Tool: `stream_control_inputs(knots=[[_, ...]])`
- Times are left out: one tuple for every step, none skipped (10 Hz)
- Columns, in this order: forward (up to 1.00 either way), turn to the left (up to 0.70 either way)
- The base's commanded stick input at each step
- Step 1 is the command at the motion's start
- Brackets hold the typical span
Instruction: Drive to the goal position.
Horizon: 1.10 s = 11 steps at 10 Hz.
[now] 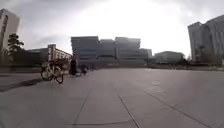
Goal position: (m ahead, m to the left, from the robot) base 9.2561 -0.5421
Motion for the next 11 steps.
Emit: stream_control_inputs(knots=[[0.85, 0.0], [0.85, 0.0], [0.85, 0.0], [0.85, 0.0], [0.85, 0.0], [0.85, 0.0], [0.85, 0.0], [0.85, 0.0], [0.85, 0.0], [0.85, 0.0], [0.85, 0.0]])
